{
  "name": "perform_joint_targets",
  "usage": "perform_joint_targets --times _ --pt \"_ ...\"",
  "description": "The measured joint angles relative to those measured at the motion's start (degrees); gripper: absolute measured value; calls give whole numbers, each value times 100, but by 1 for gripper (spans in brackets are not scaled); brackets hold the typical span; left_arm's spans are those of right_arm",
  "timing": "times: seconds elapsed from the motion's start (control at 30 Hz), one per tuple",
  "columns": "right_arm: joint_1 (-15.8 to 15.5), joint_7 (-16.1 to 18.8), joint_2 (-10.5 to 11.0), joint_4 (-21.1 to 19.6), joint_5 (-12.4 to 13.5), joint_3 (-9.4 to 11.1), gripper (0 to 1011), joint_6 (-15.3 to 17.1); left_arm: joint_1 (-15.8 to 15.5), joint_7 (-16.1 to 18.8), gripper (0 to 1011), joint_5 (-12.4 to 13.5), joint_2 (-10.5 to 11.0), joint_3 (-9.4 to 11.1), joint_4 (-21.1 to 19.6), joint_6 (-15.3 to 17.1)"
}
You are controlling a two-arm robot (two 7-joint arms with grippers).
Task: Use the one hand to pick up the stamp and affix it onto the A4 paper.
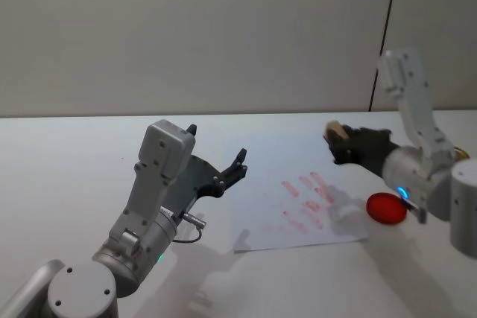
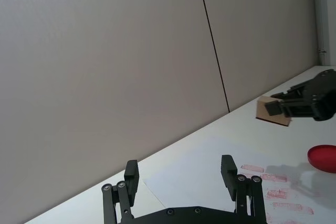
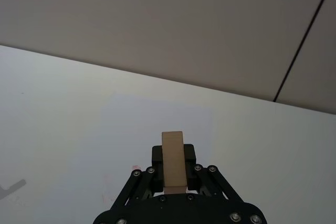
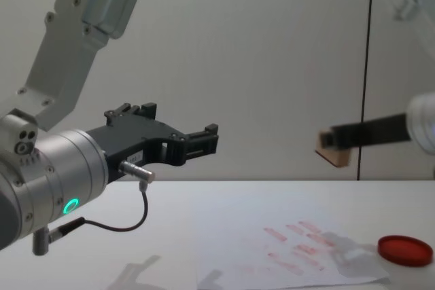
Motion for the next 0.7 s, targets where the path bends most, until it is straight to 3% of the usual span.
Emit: perform_joint_targets --times 0.33,0.7 --pt "-407 -229 248 -151 191 170 216 -43 0 0 993 0 0 0 0 0" --pt "-407 -299 251 176 199 195 214 -71 0 0 993 0 0 0 0 0"
